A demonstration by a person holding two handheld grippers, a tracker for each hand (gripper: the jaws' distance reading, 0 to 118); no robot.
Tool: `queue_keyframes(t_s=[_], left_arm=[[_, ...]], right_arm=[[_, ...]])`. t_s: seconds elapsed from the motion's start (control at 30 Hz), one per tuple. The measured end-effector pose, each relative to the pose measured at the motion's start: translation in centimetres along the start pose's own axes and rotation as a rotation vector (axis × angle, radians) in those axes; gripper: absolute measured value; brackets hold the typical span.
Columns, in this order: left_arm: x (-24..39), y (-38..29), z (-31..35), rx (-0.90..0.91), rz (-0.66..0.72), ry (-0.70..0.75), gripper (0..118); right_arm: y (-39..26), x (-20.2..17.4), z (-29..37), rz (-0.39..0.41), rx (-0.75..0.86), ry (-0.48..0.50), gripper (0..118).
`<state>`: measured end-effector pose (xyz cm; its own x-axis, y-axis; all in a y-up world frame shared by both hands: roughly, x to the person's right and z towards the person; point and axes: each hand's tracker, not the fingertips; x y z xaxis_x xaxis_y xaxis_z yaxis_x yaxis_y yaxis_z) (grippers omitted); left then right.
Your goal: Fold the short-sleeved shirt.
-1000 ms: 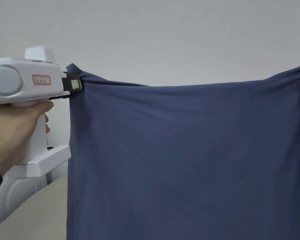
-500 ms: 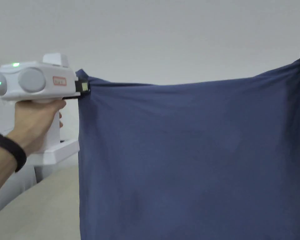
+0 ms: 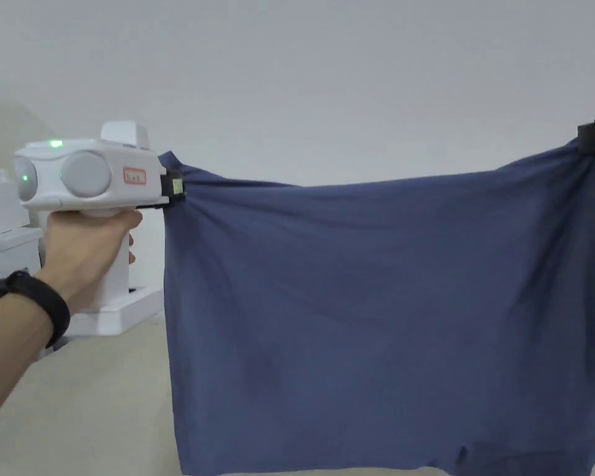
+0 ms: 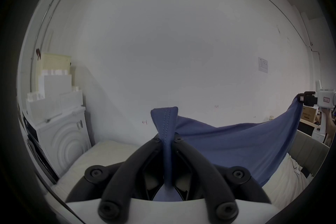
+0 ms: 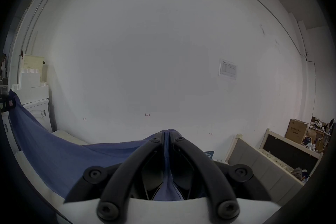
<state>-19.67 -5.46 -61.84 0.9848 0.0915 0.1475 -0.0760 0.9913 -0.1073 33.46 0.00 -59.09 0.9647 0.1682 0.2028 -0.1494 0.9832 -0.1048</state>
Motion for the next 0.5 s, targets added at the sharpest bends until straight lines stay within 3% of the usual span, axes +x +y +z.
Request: queue_keyframes(t_s=[0.2, 0.5], left_arm=[[-0.7, -12.5, 3.1, -0.124, 0.130, -0.099, 4], [0.7, -31.7, 10.5, -0.372, 0.111, -0.183, 4]], right_arm=[[-13.3, 0.5, 3.0, -0.217, -0.096, 0.136, 3], [-35.8, -0.4, 13.3, -0.300, -0.380, 0.167, 3]])
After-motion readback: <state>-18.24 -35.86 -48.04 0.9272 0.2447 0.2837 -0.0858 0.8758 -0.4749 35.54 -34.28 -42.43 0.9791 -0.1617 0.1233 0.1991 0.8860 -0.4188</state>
